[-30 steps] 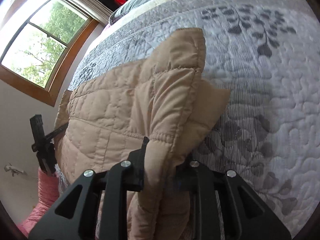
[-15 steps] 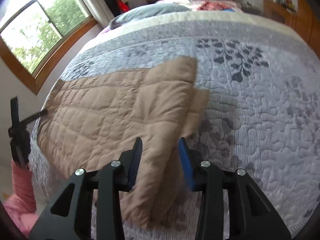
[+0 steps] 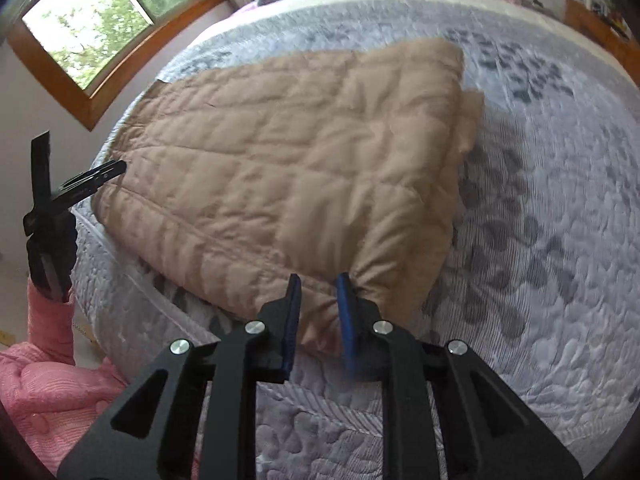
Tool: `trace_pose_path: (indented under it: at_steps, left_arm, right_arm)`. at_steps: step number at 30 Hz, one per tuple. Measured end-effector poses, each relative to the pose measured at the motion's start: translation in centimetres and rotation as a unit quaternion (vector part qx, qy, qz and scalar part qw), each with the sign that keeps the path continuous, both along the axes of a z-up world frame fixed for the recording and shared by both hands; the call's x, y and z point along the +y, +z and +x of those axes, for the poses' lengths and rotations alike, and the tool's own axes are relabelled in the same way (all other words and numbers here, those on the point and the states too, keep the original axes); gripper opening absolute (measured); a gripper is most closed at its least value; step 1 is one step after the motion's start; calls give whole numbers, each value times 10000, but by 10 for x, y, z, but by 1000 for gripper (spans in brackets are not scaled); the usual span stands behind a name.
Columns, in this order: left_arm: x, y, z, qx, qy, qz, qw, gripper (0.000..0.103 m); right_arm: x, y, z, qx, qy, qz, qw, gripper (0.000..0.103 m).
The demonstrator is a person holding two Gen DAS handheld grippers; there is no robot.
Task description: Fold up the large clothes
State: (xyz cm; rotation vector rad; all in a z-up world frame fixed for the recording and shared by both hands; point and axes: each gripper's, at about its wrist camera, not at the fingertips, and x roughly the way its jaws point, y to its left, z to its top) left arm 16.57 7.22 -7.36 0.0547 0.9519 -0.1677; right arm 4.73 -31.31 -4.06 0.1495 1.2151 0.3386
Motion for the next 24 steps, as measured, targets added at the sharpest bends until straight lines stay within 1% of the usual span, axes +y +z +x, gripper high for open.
trace_pose_path:
  at_steps: [2,4,6,9,13,16,18,19,22,24]
  left_arm:
    - [1,-7,-1,16,-76,-46,10000,54]
    - [6,-11,-1,63,-48,-241,9997,55]
    - [8,-12,-1,66,-34,-322,9995,55]
    - [6,-14,-2,27,-6,-242,9997,55]
    - [4,-12,-2,22,51,-180,9998,55]
    - [2,-11,-2,14,90,-130,9999,55]
    - [1,-10,-3,4,106,-77,9999,55]
    - [1,-10,-3,4,118,-63,9999,55]
    - [0,-9,-3,-1,124,-9,9999,55]
    - [-1,-9,-4,-8,131,17,9999,55]
  right_arm:
    - [-7,-17,0,170,-147,227,9995,13]
    - [-12,-28,-4,143,-286,431,9986,10]
    - [-15,-30,-9,89,-370,541,9978,8]
    - [-18,-31,-11,65,-459,629,9969,7]
    - [-14,-26,-8,68,-429,510,9978,7]
    - [-15,-17,-5,56,-426,548,9976,9]
    - [-19,-2,-2,-119,-435,510,9977,10]
    - [-19,9,-1,-275,-436,407,9978,14]
    - [-20,30,4,-556,-416,229,9973,14]
    - [-19,39,10,-633,-401,167,9970,14]
